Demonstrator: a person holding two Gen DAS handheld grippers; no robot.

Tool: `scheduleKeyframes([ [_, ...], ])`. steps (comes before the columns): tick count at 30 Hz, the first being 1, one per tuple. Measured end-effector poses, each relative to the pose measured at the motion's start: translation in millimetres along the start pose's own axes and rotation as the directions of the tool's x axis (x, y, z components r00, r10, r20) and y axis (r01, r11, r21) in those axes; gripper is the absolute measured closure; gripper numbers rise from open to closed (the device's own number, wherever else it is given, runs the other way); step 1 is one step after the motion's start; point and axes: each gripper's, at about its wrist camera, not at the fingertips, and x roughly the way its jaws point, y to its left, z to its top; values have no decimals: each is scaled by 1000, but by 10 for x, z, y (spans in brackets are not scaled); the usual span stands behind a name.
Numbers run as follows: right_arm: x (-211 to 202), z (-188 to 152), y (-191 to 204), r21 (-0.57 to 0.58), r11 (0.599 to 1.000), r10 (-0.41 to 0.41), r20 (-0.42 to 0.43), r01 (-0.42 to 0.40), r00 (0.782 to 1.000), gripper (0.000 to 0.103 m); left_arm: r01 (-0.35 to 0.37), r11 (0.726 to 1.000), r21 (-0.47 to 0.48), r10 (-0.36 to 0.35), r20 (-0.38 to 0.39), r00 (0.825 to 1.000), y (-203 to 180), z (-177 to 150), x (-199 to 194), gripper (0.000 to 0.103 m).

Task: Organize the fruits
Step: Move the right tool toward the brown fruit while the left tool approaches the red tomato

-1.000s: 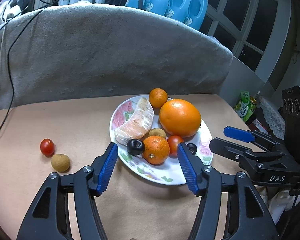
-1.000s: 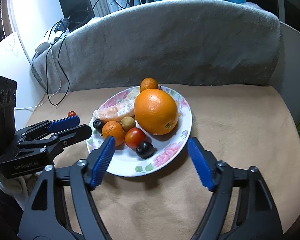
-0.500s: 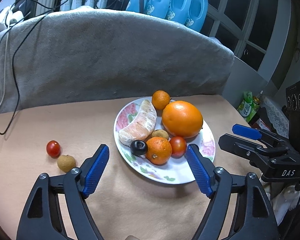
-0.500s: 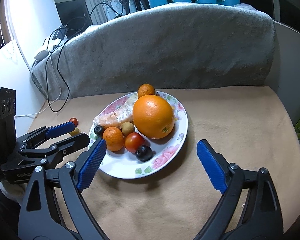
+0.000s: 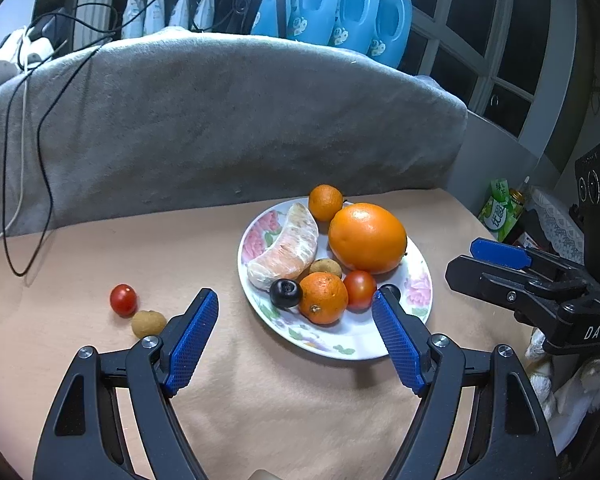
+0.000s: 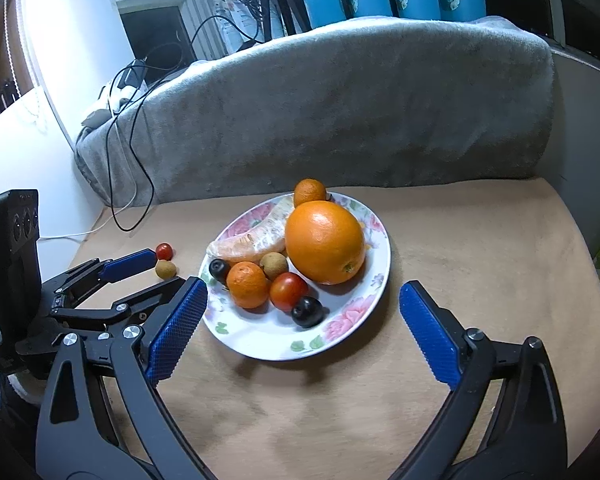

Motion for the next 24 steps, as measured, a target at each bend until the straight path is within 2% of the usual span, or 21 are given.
scheduleKeyframes([
  [11,-67,23,167,-14,999,50,21,-50,999,4,-24,1000,1,24,12,1000,81,-9,-112,24],
  [24,5,27,486,-98,990,106,5,-105,994,4,-88,996,-19,88,-5,996,449,-114,-207,24],
])
